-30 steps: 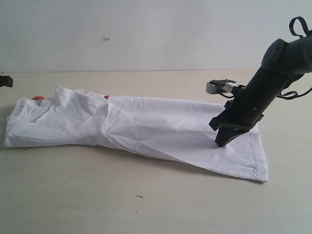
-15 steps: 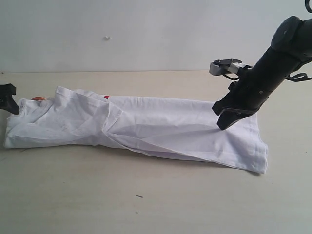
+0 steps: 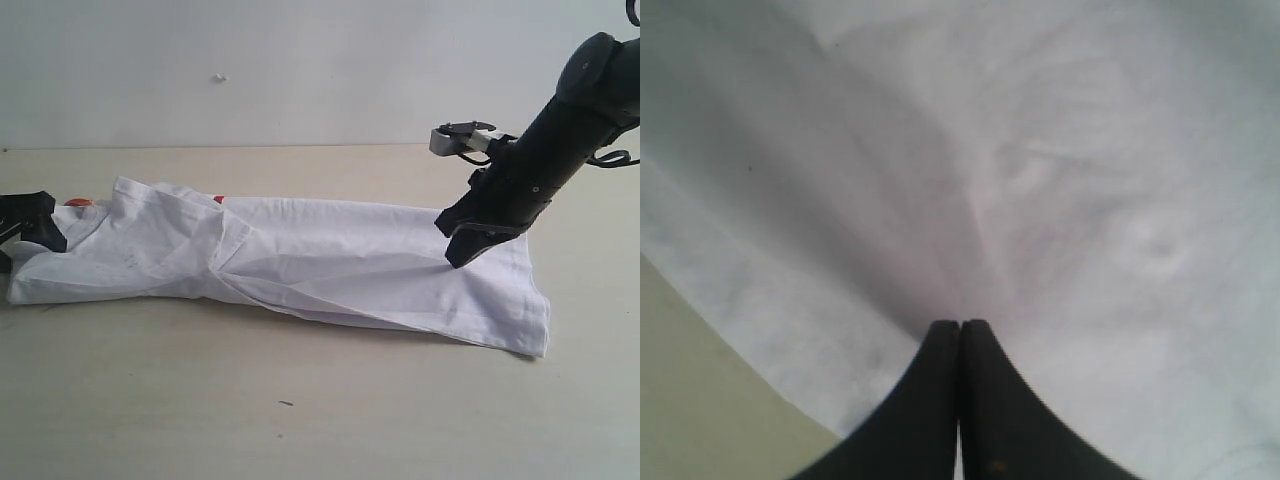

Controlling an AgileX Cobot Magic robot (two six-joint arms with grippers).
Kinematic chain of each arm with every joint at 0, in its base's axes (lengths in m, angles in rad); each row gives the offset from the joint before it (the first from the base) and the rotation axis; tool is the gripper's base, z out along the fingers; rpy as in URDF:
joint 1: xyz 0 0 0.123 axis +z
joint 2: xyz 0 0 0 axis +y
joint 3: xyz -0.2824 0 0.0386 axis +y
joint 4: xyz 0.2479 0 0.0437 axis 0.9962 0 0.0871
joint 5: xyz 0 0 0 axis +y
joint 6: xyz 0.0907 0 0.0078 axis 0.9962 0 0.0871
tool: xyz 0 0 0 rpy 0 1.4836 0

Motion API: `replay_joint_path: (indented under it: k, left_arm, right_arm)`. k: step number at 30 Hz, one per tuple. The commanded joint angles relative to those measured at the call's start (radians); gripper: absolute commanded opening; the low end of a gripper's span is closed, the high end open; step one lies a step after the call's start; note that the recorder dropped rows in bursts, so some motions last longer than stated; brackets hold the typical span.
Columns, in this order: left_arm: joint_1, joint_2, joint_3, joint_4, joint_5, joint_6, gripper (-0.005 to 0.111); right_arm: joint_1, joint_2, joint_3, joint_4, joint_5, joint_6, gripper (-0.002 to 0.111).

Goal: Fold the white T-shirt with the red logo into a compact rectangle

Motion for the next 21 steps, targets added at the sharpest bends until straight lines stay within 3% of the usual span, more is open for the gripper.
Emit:
replay_joint_path:
  k: [1, 6, 15, 18, 21]
  left_arm:
    - [0.002, 0.013, -0.001, -0.054, 0.053, 0.043, 0.077]
    - [0.0, 0.052, -0.001, -0.264, 0.179, 0.214, 0.074]
    - [-0.002, 0.07, -0.001, -0.31, 0.26, 0.28, 0.071]
    - [-0.018, 0.07, -0.001, -0.309, 0.26, 0.284, 0.059]
    - [-0.042, 0.07, -0.001, -0.309, 0.252, 0.282, 0.035]
  right_arm:
    - [-0.002, -0.013, 0.002, -0.006, 0.005, -0.011, 0.0]
    - [-0.002, -0.013, 0.002, -0.004, 0.007, -0.011, 0.0]
    - [-0.002, -0.013, 0.002, -0.004, 0.021, -0.011, 0.0]
    - [-0.002, -0.013, 0.002, -0.004, 0.021, -0.011, 0.0]
    - [0.0, -0.013, 0.002, -0.004, 0.021, -0.011, 0.0]
